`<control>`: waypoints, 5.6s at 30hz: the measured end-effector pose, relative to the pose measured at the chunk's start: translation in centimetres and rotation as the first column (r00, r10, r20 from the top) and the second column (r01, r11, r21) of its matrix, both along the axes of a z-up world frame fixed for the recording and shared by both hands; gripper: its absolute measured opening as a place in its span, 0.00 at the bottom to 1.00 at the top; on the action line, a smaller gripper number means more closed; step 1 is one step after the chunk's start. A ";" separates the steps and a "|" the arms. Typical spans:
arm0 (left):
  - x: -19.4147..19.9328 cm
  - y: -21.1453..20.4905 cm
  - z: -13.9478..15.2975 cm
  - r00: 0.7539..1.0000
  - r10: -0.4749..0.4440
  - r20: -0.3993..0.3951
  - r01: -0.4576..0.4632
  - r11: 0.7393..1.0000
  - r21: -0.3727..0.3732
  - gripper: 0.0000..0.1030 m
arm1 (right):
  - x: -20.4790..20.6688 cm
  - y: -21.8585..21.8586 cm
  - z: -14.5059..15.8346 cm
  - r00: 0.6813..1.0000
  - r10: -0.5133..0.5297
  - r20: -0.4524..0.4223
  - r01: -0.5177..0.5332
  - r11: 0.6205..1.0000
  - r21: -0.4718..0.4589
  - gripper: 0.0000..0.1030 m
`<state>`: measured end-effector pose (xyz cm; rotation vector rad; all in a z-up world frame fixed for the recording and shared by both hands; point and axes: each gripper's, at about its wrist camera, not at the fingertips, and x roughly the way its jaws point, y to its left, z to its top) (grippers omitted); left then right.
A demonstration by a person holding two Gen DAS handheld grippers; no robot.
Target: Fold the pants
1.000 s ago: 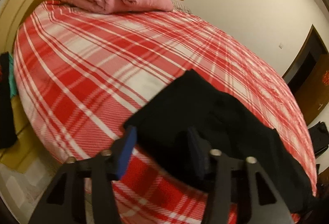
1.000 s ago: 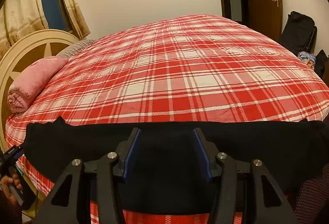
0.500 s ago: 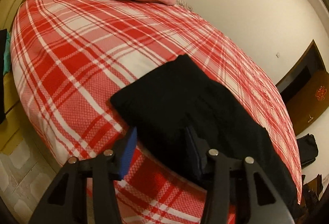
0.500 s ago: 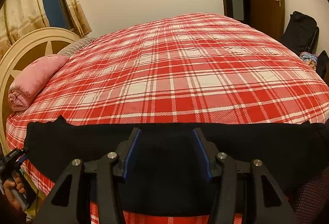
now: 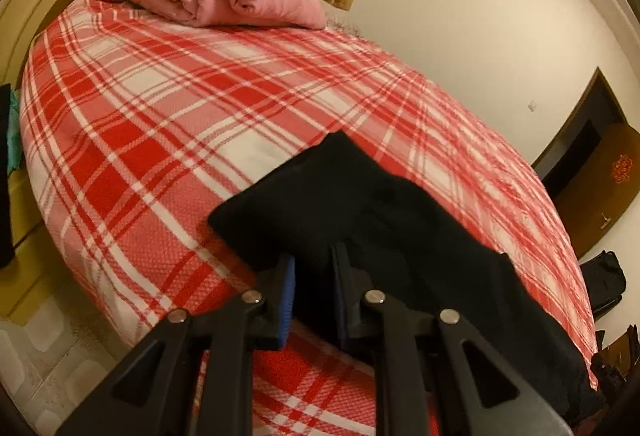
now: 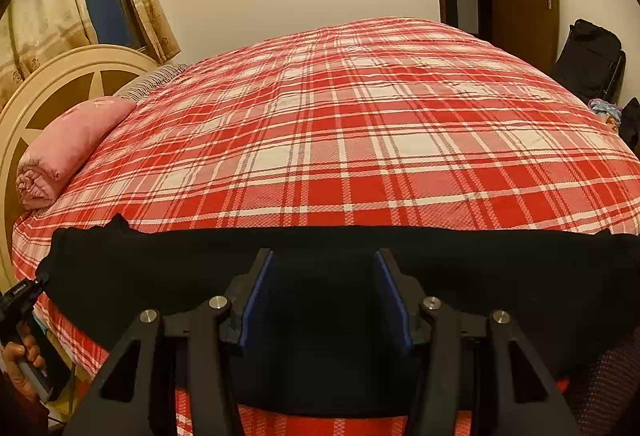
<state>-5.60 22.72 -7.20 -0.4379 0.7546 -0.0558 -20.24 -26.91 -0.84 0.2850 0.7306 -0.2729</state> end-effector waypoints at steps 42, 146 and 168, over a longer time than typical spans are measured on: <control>2.6 3.7 0.2 0.999 0.007 -0.032 -0.005 0.998 0.057 0.44 | 2.0 5.1 -1.2 0.980 0.197 0.019 -0.198 0.973 0.123 0.51; -1.2 -26.1 3.5 0.891 -0.453 -0.023 0.396 0.753 0.526 0.99 | -13.8 -16.8 -1.9 0.916 -0.396 -0.062 0.398 0.917 0.011 0.52; -0.8 -23.9 3.3 0.903 -0.428 -0.017 0.383 0.789 0.480 0.99 | -6.6 -8.8 -0.5 0.969 -0.235 -0.080 0.221 0.962 -0.159 0.08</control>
